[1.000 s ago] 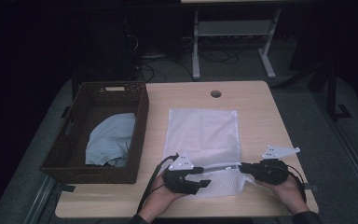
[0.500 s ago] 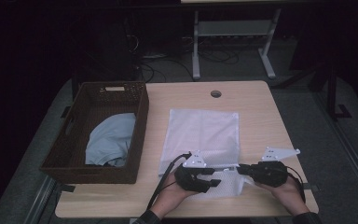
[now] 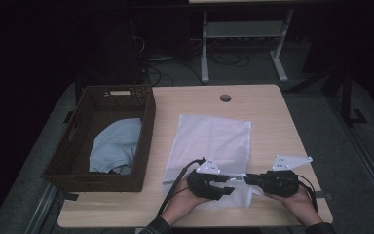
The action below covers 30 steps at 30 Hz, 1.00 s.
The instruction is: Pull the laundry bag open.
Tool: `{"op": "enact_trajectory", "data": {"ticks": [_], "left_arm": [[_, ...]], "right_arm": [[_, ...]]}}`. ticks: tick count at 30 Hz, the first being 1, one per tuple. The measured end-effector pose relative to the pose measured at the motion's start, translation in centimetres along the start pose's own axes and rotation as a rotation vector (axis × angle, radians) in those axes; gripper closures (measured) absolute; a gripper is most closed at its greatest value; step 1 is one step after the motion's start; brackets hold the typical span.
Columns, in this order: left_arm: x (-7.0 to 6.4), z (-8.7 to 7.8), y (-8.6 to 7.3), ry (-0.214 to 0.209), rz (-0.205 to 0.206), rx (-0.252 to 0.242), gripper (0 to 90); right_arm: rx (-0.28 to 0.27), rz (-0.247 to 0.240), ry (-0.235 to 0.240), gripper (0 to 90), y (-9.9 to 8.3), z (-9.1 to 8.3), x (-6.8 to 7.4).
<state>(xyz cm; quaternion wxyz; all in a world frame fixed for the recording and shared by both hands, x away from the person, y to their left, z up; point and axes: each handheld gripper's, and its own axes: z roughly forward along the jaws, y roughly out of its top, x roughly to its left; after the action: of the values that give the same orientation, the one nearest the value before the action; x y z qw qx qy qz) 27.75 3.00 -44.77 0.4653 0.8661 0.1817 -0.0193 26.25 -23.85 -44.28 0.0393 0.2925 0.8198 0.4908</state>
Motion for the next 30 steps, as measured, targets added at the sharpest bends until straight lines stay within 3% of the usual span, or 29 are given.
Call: {"op": "enact_trajectory", "data": {"ticks": [18, 30], "left_arm": [[-0.1, 1.3, 0.7, -0.034, 0.005, 0.000, 59.7], [0.6, 1.6, 0.9, -0.054, -0.056, -0.010, 74.6]], "right_arm": [[-0.012, -0.013, 0.032, 84.8, 0.1, 0.0, 0.4], [-0.013, -0.019, 0.038, 84.8, 0.1, 0.0, 0.5]]}}
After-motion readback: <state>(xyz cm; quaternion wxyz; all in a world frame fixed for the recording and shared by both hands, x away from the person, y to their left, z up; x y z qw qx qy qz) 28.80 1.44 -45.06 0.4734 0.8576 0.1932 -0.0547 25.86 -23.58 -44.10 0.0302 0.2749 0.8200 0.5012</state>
